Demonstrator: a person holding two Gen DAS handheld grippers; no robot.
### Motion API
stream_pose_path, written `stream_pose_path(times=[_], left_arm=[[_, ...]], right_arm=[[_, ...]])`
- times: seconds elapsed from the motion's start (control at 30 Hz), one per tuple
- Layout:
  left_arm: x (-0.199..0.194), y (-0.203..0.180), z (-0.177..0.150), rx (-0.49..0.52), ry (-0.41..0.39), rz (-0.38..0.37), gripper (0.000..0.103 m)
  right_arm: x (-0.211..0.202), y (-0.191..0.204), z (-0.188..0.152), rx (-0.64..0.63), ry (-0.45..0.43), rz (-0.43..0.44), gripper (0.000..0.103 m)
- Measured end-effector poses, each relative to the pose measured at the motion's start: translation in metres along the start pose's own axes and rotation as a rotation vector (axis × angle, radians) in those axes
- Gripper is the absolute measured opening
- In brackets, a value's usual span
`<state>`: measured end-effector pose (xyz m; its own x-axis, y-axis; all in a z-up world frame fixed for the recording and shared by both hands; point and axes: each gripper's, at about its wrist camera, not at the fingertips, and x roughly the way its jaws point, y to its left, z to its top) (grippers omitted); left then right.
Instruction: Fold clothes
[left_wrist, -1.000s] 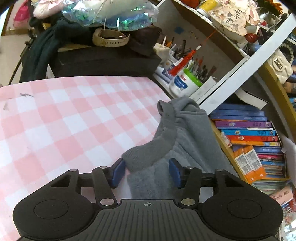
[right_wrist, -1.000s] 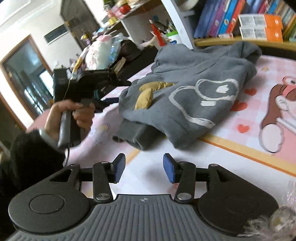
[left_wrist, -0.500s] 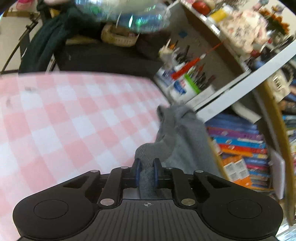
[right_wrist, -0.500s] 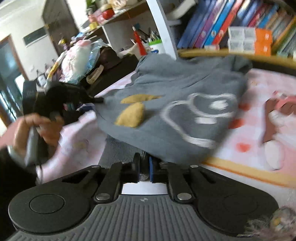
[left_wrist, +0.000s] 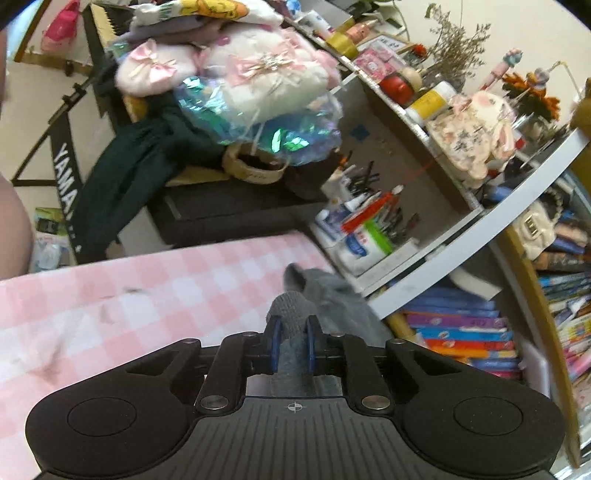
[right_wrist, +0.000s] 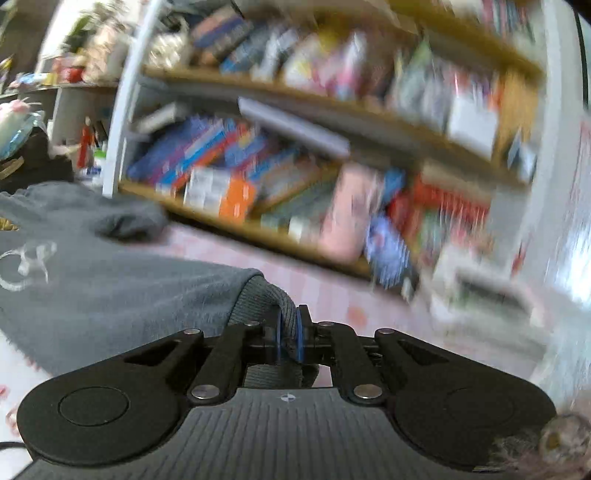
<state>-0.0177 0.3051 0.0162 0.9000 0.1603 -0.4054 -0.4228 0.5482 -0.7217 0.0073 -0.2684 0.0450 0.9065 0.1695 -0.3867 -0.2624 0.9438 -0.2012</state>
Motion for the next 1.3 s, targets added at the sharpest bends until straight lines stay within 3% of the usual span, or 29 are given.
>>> stream_pose_path(times=[0.1,0.4,0.53,0.6,0.73,0.87,0.97,1.0,1.07,1.2,1.3], left_arm=[[-0.002,0.009,-0.004,-0.002,0.013,0.015,0.013],[-0.032,0.015,0.003,0.04,-0.002,0.005,0.014],[-0.034,0.028,-0.001,0.058,0.029,0.091,0.024],[-0.04,0.037,-0.003,0.041,0.03,0.092,0.033],[-0.041,0.046,-0.009,0.007,0.063,0.081,0.037],[-0.026,0.041,-0.019,-0.013,0.103,0.066,0.037],[-0.015,0.04,-0.022,-0.031,0.097,0.099,0.033],[-0.011,0.04,-0.022,-0.044,0.096,0.107,0.023],[-0.012,0.036,-0.022,-0.046,0.081,0.119,0.015],[-0.046,0.012,-0.018,0.075,-0.097,0.107,0.013],[-0.044,0.013,-0.013,0.112,-0.097,0.168,0.013]], right_arm=[[0.013,-0.012,-0.019,0.118,0.099,0.056,0.008],[-0.009,-0.018,-0.022,0.16,0.122,0.105,0.008],[0.003,-0.017,-0.028,0.127,0.182,0.017,0.028],[0.0,-0.019,-0.028,0.133,0.161,0.002,0.029],[-0.006,-0.011,-0.022,0.12,0.106,0.07,0.029],[0.004,0.011,-0.022,0.07,0.133,0.164,0.027],[0.012,0.017,-0.029,0.054,0.179,0.168,0.026],[0.015,0.018,-0.032,0.054,0.197,0.167,0.026],[0.017,0.016,-0.039,0.059,0.215,0.171,0.026],[0.014,0.017,-0.043,0.054,0.222,0.204,0.026],[0.01,0.023,-0.044,0.047,0.218,0.246,0.026]])
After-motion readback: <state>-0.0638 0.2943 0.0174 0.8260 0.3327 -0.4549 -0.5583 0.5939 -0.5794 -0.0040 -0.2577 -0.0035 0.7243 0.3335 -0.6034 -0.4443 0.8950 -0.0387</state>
